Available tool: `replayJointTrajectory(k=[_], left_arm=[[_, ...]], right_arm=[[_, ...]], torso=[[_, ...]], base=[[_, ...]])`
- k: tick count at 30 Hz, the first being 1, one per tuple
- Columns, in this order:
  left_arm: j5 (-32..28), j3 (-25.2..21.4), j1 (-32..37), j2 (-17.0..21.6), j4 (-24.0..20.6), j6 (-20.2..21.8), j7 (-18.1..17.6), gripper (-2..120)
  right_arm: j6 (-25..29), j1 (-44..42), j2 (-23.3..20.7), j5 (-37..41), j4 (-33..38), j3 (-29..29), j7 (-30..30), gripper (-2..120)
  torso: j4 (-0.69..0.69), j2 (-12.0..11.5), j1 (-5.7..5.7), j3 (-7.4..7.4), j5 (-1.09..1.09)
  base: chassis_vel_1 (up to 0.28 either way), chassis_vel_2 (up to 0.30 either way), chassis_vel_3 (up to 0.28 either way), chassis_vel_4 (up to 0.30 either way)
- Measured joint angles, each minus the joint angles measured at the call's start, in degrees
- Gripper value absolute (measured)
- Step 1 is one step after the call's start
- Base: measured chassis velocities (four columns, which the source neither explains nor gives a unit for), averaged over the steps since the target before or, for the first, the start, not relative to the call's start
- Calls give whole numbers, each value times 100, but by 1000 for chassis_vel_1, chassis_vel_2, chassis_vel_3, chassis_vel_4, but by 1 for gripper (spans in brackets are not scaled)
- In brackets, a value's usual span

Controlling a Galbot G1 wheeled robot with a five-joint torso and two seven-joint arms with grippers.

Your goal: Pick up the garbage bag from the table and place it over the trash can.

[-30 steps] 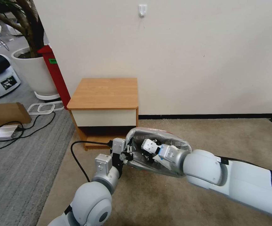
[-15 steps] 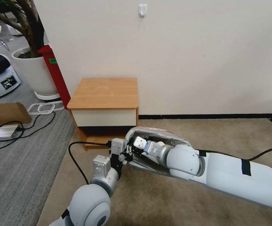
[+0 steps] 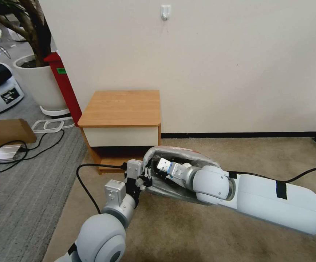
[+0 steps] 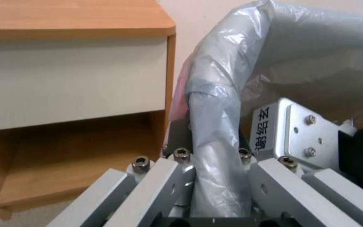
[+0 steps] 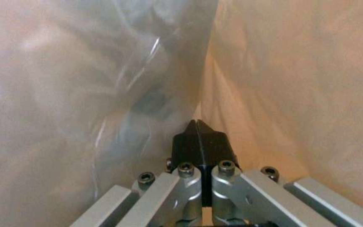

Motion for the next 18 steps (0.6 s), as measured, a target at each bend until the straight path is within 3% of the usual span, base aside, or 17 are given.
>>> replayJointTrajectory(k=[12,18], left_arm=[[-105,-95,39,-54,-17,12,1,3],[-183,-231,60,-141,128,16,-1,3]], right_arm=[[9,72,-21,63,46,-50,-14,0],[158,59,-158,997,607,196,0,0]], torso=[[0,0,0,0,0],[1,0,0,0,0]], base=[[0,0,0,0],[0,0,0,0]])
